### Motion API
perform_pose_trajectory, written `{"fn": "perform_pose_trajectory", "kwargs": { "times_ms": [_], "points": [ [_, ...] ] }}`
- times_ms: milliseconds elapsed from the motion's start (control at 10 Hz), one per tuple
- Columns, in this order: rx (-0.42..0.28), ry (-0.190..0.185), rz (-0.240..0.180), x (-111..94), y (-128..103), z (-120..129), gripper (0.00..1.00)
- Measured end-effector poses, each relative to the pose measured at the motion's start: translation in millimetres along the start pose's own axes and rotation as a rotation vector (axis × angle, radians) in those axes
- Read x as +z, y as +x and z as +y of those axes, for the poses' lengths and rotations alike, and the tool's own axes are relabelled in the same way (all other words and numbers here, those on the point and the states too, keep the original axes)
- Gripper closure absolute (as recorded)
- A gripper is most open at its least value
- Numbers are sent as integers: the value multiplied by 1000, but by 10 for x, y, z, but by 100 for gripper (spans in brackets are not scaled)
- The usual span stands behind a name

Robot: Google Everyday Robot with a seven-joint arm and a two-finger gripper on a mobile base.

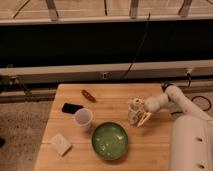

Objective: Stand the bottle upright

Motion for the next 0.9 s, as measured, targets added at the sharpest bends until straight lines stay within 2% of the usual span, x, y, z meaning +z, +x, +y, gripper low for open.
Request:
{"fn": "perform_pose_trajectory", "kwargs": {
  "times_ms": [300, 600, 800, 900],
  "points": [
    [43, 29, 13, -25, 116, 21, 20],
    [106, 83, 11, -76, 271, 57, 20],
    [154, 143, 4, -153, 350, 78, 20],
    [190, 207, 1, -218, 407, 106, 20]
  ]
}}
